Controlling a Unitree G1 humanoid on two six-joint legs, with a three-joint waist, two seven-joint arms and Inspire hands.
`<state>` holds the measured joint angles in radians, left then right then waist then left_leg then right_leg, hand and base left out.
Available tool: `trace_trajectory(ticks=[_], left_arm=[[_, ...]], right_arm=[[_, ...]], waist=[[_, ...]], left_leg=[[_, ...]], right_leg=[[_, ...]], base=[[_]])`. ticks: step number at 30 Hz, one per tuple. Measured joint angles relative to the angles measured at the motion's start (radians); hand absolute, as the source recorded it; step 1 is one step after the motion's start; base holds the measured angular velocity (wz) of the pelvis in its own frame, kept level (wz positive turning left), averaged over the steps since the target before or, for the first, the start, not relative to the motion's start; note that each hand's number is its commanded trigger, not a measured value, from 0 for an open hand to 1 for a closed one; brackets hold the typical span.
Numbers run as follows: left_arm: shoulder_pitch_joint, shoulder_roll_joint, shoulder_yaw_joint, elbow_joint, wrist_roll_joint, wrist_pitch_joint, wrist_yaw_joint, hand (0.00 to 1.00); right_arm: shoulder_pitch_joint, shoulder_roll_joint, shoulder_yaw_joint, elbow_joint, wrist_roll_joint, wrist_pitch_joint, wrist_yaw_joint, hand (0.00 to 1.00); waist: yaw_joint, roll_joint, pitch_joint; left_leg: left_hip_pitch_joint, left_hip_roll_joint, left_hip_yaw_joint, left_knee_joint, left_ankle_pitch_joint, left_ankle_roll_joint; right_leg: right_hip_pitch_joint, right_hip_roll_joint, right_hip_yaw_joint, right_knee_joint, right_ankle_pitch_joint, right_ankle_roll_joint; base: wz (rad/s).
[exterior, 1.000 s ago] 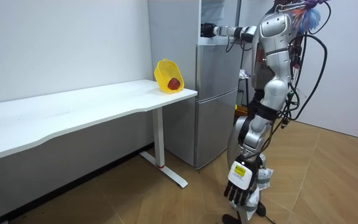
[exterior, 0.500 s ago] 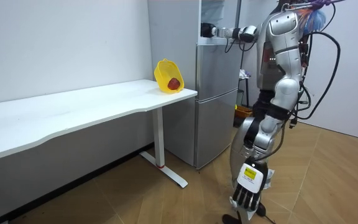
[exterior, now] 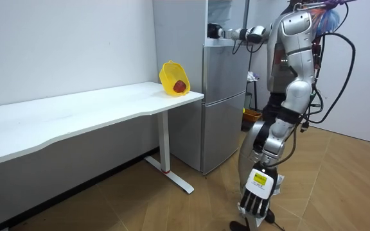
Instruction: Retrieve from the upper fridge
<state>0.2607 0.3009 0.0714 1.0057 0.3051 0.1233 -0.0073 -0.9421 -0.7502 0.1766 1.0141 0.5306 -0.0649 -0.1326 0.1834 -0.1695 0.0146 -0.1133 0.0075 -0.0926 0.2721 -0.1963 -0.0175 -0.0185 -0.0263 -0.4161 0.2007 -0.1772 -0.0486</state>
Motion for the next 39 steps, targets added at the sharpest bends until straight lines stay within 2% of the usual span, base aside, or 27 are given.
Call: trace_trajectory(ticks=[3, 7, 12, 14, 18, 21, 22, 24, 26, 27, 29, 30, 32, 33, 35, 38, 39], left_arm=[[0.000, 0.000, 0.000, -0.001, 0.000, -0.001, 0.001, 0.00], [-0.001, 0.002, 0.002, 0.004, 0.000, -0.003, 0.004, 0.00], [-0.001, 0.002, 0.001, 0.009, -0.001, -0.003, 0.004, 0.00], [-0.001, 0.003, 0.003, 0.008, 0.002, -0.003, 0.003, 0.00], [0.000, 0.002, 0.003, 0.008, 0.003, -0.003, -0.004, 0.00], [-0.005, 0.002, 0.005, 0.009, 0.002, -0.003, -0.005, 0.00], [-0.004, 0.002, 0.005, 0.008, 0.001, -0.005, -0.005, 0.00], [-0.003, 0.000, 0.007, 0.004, 0.001, -0.009, -0.003, 0.00], [-0.003, -0.005, 0.012, 0.004, 0.003, -0.017, 0.003, 0.00], [-0.001, -0.007, 0.016, 0.002, 0.004, -0.019, 0.005, 0.00], [0.010, -0.022, 0.052, -0.006, 0.003, -0.024, 0.020, 0.00], [0.010, -0.026, 0.055, -0.006, 0.003, -0.024, 0.025, 0.00], [0.014, -0.046, 0.060, -0.002, 0.001, -0.044, 0.050, 0.00], [0.015, -0.051, 0.059, 0.002, 0.001, -0.048, 0.054, 0.00], [0.009, -0.078, 0.059, 0.018, 0.002, -0.064, 0.065, 0.00], [0.008, -0.100, 0.054, 0.056, 0.001, -0.080, 0.066, 0.00], [0.010, -0.100, 0.047, 0.059, 0.000, -0.080, 0.067, 0.00]], right_arm=[[0.000, -0.001, 0.000, 0.000, -0.003, 0.000, -0.005, 1.00], [-0.001, -0.003, 0.021, -0.001, 0.000, 0.000, -0.021, 1.00], [-0.001, -0.011, 0.044, -0.005, -0.013, -0.002, -0.040, 1.00], [-0.001, -0.012, 0.045, -0.009, -0.009, 0.001, -0.046, 1.00], [-0.001, -0.012, 0.037, -0.043, 0.001, 0.026, -0.048, 1.00], [0.000, -0.012, 0.036, -0.101, 0.022, 0.049, -0.045, 1.00], [0.004, -0.012, 0.035, -0.136, 0.032, 0.060, -0.046, 1.00], [0.033, -0.011, 0.023, -0.220, 0.025, 0.073, -0.056, 1.00], [0.119, -0.010, -0.023, -0.381, -0.024, 0.076, -0.070, 1.00], [0.146, -0.009, -0.035, -0.425, -0.037, 0.077, -0.073, 1.00], [0.278, 0.045, -0.125, -0.628, -0.074, 0.078, -0.094, 1.00], [0.316, 0.057, -0.140, -0.682, -0.082, 0.078, -0.107, 1.00], [0.480, 0.103, -0.192, -0.901, -0.123, 0.071, -0.138, 1.00], [0.511, 0.116, -0.198, -0.940, -0.130, 0.067, -0.142, 1.00], [0.591, 0.190, -0.226, -1.067, -0.221, 0.065, -0.161, 1.00], [0.659, 0.249, -0.245, -1.181, -0.286, 0.054, -0.190, 1.00], [0.669, 0.254, -0.246, -1.196, -0.297, 0.048, -0.196, 1.00]], waist=[[0.000, -0.004, 0.0005], [0.006, -0.013, -0.0039], [0.013, -0.028, -0.0008], [0.013, -0.038, 0.0041], [0.007, -0.045, -0.0009], [-0.012, -0.036, 0.0026], [-0.024, -0.029, 0.0013], [-0.037, -0.014, -0.0026], [-0.044, 0.012, -0.0142], [-0.045, 0.017, -0.0166], [-0.043, 0.033, -0.0181], [-0.045, 0.036, -0.0167], [-0.047, 0.048, -0.0124], [-0.052, 0.052, -0.0114], [-0.081, 0.065, -0.0105], [-0.103, 0.080, -0.0093], [-0.104, 0.081, -0.0085]], left_leg=[[-0.003, 0.000, 0.000, -0.001, 0.000, 0.000], [0.006, 0.002, 0.002, -0.018, 0.005, -0.003], [0.024, 0.002, 0.007, -0.036, 0.014, -0.004], [0.025, 0.003, 0.008, -0.041, 0.015, -0.006], [0.026, 0.003, 0.008, -0.041, 0.015, -0.006], [0.027, 0.004, 0.011, -0.040, 0.015, -0.006], [0.027, 0.004, 0.013, -0.040, 0.015, -0.006], [0.031, 0.006, 0.027, -0.043, 0.015, -0.007], [0.044, 0.008, 0.039, -0.053, 0.015, -0.006], [0.052, 0.009, 0.046, -0.057, 0.015, -0.006], [0.097, 0.015, 0.071, -0.075, 0.015, -0.006], [0.108, 0.016, 0.079, -0.076, 0.015, -0.006], [0.146, 0.018, 0.095, -0.075, 0.015, -0.006], [0.152, 0.018, 0.100, -0.076, 0.015, -0.006], [0.168, 0.021, 0.144, -0.078, 0.015, -0.006], [0.187, 0.020, 0.155, -0.086, 0.015, -0.006], [0.191, 0.021, 0.160, -0.087, 0.015, -0.006]], right_leg=[[-0.001, -0.003, 0.001, -0.007, 0.000, 0.000], [0.000, -0.001, 0.002, -0.014, 0.002, -0.002], [0.006, -0.005, 0.004, -0.012, -0.001, -0.003], [0.004, -0.003, 0.010, -0.013, -0.003, -0.004], [0.000, -0.001, 0.016, -0.014, -0.003, -0.004], [0.001, -0.001, 0.019, -0.014, -0.002, -0.004], [0.000, -0.001, 0.020, -0.014, -0.002, -0.004], [0.000, -0.001, 0.027, -0.013, -0.002, -0.004], [0.002, -0.001, 0.035, -0.012, -0.002, -0.004], [0.004, -0.001, 0.041, -0.012, -0.002, -0.004], [0.030, 0.005, 0.068, -0.015, -0.002, -0.004], [0.039, 0.006, 0.075, -0.016, -0.002, -0.004], [0.072, 0.007, 0.085, -0.018, -0.003, -0.002], [0.076, 0.006, 0.086, -0.016, -0.004, 0.000], [0.083, 0.006, 0.107, -0.015, -0.007, 0.000], [0.089, 0.007, 0.131, -0.013, -0.011, -0.003], [0.091, 0.008, 0.136, -0.012, -0.012, -0.003]], base=[[0.00], [-0.02], [-0.01], [0.00], [0.00], [0.00], [0.00], [-0.10], [-0.18], [-0.26], [-0.34], [-0.33], [-0.24], [-0.12], [-0.20], [-0.21], [-0.20]])
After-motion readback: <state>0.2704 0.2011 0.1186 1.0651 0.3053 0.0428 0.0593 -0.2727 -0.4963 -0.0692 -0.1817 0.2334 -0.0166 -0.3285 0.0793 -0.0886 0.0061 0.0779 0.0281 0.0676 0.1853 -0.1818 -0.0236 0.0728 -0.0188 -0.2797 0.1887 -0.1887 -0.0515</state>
